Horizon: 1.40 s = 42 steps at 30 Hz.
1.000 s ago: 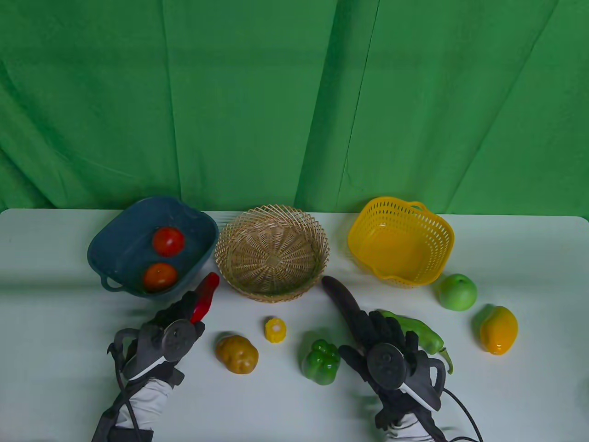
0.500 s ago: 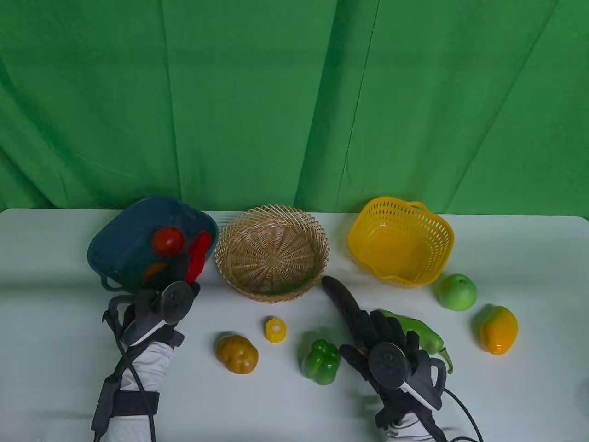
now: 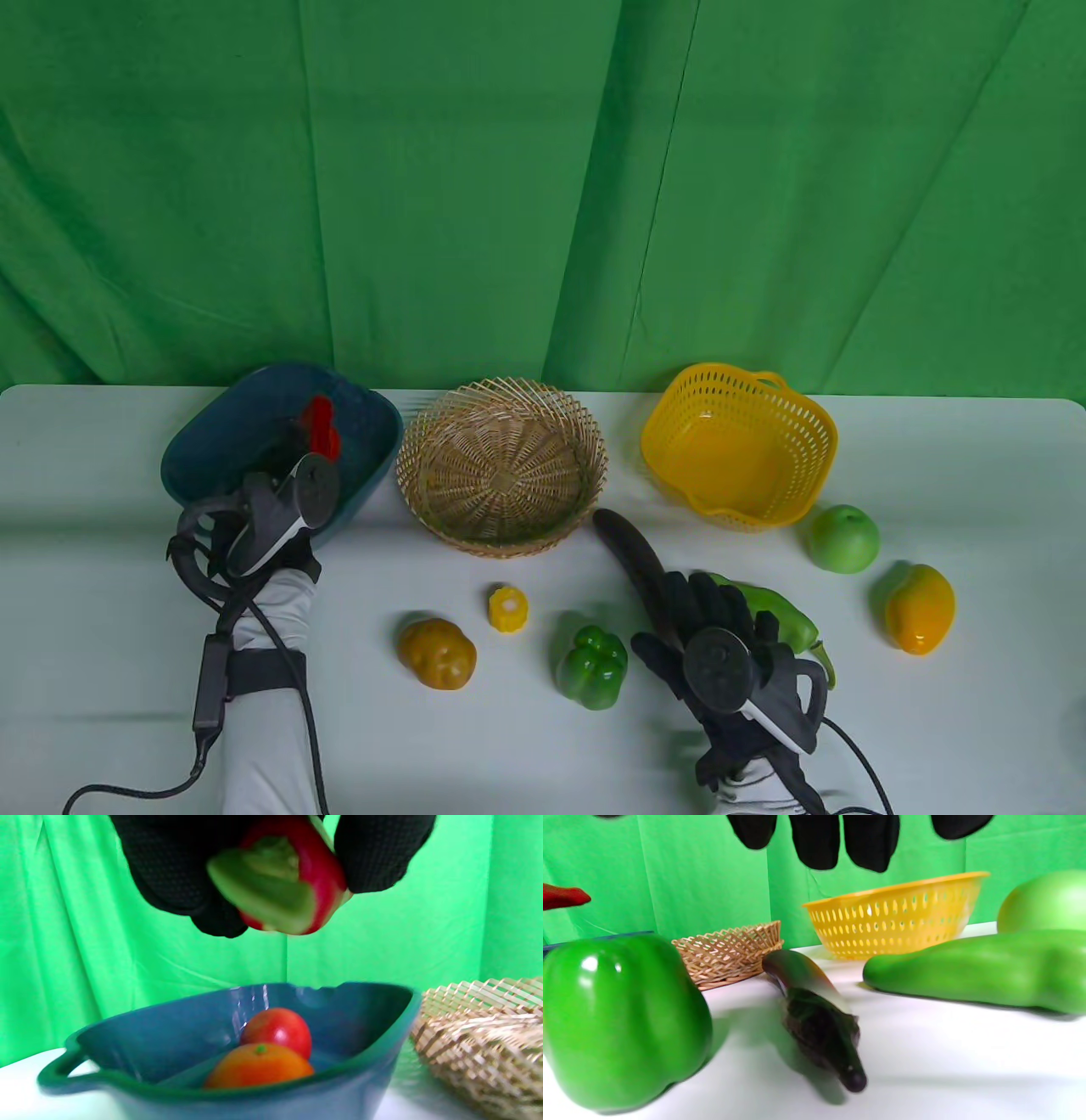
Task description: Place 10 objects into 3 containers, with green background
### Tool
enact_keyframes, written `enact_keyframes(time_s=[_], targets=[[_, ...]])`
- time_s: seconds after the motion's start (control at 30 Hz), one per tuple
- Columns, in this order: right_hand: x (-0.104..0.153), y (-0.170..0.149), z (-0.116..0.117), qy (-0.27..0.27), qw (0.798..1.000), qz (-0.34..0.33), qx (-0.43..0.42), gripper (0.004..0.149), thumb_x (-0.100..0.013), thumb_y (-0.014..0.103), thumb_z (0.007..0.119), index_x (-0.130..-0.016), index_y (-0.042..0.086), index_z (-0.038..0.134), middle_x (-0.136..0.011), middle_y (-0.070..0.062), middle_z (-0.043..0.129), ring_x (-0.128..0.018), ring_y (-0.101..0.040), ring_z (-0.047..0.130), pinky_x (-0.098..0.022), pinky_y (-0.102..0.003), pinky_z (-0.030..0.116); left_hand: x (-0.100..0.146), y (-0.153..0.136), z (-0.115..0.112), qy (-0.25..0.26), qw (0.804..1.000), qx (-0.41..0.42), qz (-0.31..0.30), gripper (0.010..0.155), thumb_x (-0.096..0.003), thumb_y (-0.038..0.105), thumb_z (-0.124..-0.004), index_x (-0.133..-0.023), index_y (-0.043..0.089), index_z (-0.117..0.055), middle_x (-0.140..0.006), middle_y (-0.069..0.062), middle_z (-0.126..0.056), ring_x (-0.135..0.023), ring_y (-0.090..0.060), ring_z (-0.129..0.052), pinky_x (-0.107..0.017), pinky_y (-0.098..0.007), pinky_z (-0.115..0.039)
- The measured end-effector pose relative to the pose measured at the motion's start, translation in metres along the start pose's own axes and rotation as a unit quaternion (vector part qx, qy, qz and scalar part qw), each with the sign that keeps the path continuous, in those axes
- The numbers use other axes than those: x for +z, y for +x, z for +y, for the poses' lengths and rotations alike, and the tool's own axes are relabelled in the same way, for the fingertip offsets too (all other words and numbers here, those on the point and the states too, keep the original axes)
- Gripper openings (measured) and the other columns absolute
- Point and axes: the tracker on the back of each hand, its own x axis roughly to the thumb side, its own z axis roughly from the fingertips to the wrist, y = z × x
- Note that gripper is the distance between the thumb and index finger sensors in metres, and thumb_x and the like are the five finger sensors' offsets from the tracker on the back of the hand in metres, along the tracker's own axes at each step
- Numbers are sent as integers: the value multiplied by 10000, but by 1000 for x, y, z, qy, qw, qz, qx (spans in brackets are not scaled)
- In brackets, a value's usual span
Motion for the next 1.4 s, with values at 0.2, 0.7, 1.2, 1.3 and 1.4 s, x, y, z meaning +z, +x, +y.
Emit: enact_keyframes(time_s=[0.2,0.7,1.2,1.3,1.4], targets=[[0,1,-1,-4,1000,-1,-2,805,-537,704,512,-1192,248,403,-1240,-190,498,-1088,-519,510,-728,-786,397,-6,3,-16,-15,1000,-6,8,716,-524,522,-752,-1134,247,-497,-993,-93,-862,-782,-245,-978,-550,-400,-847],[1,1,-3,-7,1000,-5,-7,807,-537,705,512,-1192,247,403,-1240,-192,498,-1088,-520,510,-727,-787,397,6,4,-10,-11,999,38,-9,723,-553,583,-666,-1167,268,-451,-1149,-132,-680,-994,-353,-802,-661,-557,-711],[1,3,-1,-4,1000,-12,-9,807,-537,705,512,-1192,248,402,-1240,-190,498,-1089,-518,510,-728,-785,397,45,11,-2,24,985,144,-96,702,-566,598,-625,-1168,266,-483,-1146,-138,-698,-985,-365,-815,-646,-566,-722],[2,4,0,-3,1000,-14,-9,806,-537,706,511,-1192,248,403,-1240,-190,499,-1089,-516,513,-727,-786,398,53,14,-5,23,980,161,-115,703,-567,601,-622,-1169,263,-487,-1146,-142,-697,-986,-368,-813,-648,-570,-718],[2,5,0,-3,1000,-15,-8,807,-537,705,512,-1192,247,402,-1240,-188,499,-1089,-518,511,-728,-785,398,62,19,-10,19,973,184,-139,706,-566,606,-619,-1170,262,-489,-1148,-143,-695,-989,-372,-810,-649,-576,-714]])
